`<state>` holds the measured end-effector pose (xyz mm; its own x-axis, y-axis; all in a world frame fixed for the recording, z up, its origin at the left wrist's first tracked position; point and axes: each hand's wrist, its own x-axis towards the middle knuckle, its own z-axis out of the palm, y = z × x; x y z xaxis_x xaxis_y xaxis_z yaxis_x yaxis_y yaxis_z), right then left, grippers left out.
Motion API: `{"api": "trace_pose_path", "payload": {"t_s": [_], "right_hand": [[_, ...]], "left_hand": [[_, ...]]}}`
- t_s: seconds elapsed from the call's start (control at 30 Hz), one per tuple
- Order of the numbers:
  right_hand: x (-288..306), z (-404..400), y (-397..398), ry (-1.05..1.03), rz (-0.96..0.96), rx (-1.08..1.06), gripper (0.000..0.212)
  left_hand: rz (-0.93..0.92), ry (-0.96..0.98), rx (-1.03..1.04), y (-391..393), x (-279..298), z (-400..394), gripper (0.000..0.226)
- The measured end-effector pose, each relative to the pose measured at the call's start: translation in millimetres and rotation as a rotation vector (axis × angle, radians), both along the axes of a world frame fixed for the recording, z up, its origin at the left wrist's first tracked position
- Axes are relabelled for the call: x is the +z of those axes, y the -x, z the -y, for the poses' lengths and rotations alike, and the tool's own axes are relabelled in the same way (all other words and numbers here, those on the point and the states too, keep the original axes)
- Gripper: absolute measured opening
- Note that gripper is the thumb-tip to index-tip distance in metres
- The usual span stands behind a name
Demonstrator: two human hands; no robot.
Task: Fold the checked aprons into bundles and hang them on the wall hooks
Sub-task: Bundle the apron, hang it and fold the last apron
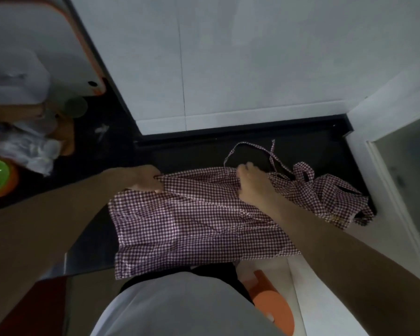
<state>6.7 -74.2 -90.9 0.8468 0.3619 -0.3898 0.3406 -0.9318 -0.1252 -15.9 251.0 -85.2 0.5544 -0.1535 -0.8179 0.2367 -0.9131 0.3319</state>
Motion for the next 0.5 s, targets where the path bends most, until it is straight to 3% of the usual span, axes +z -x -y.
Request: {"api": "trace_pose_path", "payload": {"t_s": [0.03, 0.1, 0.17, 0.23, 0.3, 0.43, 0.5], "right_hand": [[2.2, -15.4, 1.3, -0.226, -0.097, 0.003, 0.042], [3.0, -41.4, 2.8, -0.381, -0.322, 0.014, 0.057], [-4.0, -57.1, 2.3, -0.25, -0.396, 0.014, 0.064], [-14.1, -63.5, 1.0, -0.098, -0.357, 0.045, 0.03], [-17.8, -66.4, -2.9, -0.108, -0.336, 0.008, 0.019], [-7.7, -70.7, -20.1, -0.27, -0.359, -0.173, 0.016], [-2.3, -73.0, -29.7, -0.334, -0.369, -0.256, 0.03]], "left_hand": [[0.126, -0.024, -0.053, 0.7, -1.1, -8.1, 0.014], [0.31, -0.032, -0.08, 3.6, -3.1, -23.0, 0.024], [0.382, -0.049, -0.003, 7.3, -8.6, -36.2, 0.029], [0.378, -0.068, 0.096, 10.8, -15.0, -49.7, 0.026], [0.355, -0.071, 0.181, 15.1, -22.8, -66.7, 0.024], [0.293, 0.102, 0.571, 27.0, -36.1, -91.2, 0.037], [0.248, 0.301, 0.868, 34.1, -39.0, -95.6, 0.051]]}}
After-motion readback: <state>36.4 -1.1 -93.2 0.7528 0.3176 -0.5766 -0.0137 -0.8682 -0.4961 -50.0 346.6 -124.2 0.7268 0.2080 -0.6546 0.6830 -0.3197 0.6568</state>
